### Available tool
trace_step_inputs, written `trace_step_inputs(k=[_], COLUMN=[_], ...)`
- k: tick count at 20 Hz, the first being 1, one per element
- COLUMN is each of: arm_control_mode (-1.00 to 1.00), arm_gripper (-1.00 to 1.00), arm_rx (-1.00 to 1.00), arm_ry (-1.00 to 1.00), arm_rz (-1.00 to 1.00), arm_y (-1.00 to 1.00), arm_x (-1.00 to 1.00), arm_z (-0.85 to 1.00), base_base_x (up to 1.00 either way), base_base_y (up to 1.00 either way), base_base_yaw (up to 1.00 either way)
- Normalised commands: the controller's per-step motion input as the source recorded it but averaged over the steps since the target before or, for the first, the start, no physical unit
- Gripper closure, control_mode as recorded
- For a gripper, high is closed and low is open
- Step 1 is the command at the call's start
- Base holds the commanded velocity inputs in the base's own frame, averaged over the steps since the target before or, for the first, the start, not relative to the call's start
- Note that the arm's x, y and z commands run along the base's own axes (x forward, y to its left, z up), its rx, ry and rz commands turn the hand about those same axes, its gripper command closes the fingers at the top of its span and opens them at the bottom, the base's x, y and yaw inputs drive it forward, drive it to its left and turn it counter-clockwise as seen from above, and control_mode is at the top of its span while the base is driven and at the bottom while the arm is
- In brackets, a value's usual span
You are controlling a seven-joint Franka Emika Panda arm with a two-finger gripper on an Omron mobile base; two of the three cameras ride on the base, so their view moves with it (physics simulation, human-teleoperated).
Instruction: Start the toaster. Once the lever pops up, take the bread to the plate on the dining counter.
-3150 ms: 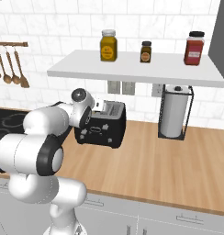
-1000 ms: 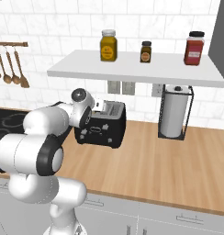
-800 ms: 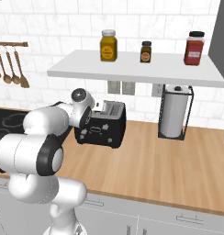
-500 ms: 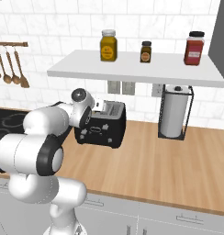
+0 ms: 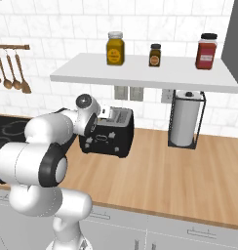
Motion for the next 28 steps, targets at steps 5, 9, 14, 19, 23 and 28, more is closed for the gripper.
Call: trace_step_inputs(k=[5, 9, 14, 19, 23, 28], arm_control_mode=[-1.00, -1.00, -1.00, -1.00, -1.00, -1.00], arm_gripper=[-1.00, -1.00, -1.00, -1.00, -1.00, -1.00], arm_rx=[0.00, 0.00, 0.00, 0.00, 0.00, 0.00], arm_ry=[0.00, 0.00, 0.00, 0.00, 0.00, 0.00], arm_rz=[0.00, 0.00, 0.00, 0.00, 0.00, 0.00], arm_y=[0.00, 0.00, 0.00, 0.00, 0.00, 0.00], arm_x=[0.00, 0.00, 0.00, 0.00, 0.00, 0.00], arm_z=[0.00, 0.00, 0.00, 0.00, 0.00, 0.00], base_base_x=[0.00, 0.00, 0.00, 0.00, 0.00, 0.00], base_base_y=[0.00, 0.00, 0.00, 0.00, 0.00, 0.00], base_base_yaw=[0.00, 0.00, 0.00, 0.00, 0.00, 0.00])
